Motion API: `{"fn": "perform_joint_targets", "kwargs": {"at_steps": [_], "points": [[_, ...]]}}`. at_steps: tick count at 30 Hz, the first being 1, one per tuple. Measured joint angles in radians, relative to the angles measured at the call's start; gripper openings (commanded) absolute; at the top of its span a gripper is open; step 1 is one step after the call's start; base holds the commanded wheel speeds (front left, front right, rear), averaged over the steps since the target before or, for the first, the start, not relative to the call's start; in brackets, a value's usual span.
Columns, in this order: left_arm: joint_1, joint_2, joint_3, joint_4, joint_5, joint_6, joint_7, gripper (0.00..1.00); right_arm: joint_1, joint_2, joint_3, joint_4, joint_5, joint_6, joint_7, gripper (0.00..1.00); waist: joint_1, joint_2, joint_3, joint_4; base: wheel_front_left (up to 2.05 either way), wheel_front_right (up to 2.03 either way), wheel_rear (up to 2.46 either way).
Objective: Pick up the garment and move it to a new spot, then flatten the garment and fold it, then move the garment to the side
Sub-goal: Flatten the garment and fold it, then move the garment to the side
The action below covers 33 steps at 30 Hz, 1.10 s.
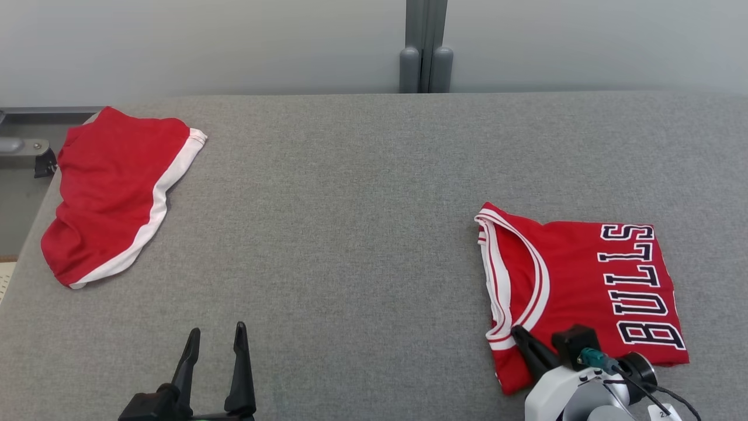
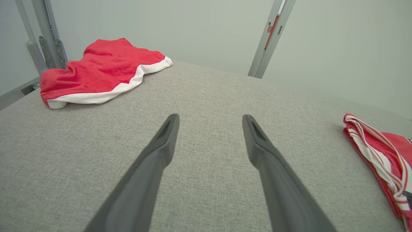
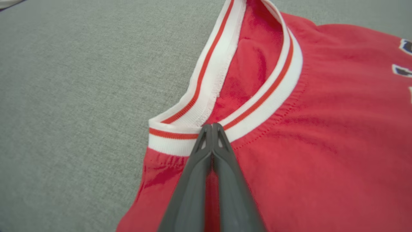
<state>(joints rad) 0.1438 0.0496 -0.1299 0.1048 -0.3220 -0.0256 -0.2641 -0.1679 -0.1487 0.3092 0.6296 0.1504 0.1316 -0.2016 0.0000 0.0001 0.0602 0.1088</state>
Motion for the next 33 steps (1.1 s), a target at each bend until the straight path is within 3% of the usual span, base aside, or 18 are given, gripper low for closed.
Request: {"fn": "perform_joint_targets", "kwargs": {"at_steps": [6,12,15,16,22,33], "points": [[0.015,0.000,0.002,-0.001,-0.007,0.009,0.000,1.00,0.026,-0.011,0.052,-0.016,0.037,0.000,0.006,0.00,0.0000,0.0000,-0.026,-0.001,0.00,0.00,0.00],[0.019,0.000,0.032,-0.007,-0.008,0.010,0.000,1.00,0.072,-0.015,-0.070,-0.158,0.062,0.000,-0.052,0.00,0.0000,0.0000,-0.056,-0.009,0.00,0.00,0.00],[0.024,0.000,0.047,-0.007,0.006,0.007,0.000,1.00,0.117,-0.016,-0.184,-0.265,0.042,0.000,-0.059,0.45,0.0000,0.0000,-0.068,-0.017,0.00,0.00,0.00],[0.026,0.000,0.053,-0.007,0.009,0.004,0.000,1.00,0.132,-0.014,-0.218,-0.305,0.036,0.000,-0.060,1.00,0.0000,0.0000,-0.070,-0.020,0.00,0.00,0.00],[0.030,0.000,0.071,0.004,0.038,-0.019,0.000,1.00,0.254,-0.020,-0.400,-0.468,-0.022,0.000,-0.061,1.00,0.0000,0.0000,-0.093,-0.026,0.00,0.00,0.00],[0.047,0.000,0.086,0.016,0.084,-0.044,0.000,1.00,0.327,-0.010,-0.433,-0.468,-0.027,0.000,-0.061,1.00,0.0000,0.0000,-0.095,-0.018,0.00,0.00,0.00]]}}
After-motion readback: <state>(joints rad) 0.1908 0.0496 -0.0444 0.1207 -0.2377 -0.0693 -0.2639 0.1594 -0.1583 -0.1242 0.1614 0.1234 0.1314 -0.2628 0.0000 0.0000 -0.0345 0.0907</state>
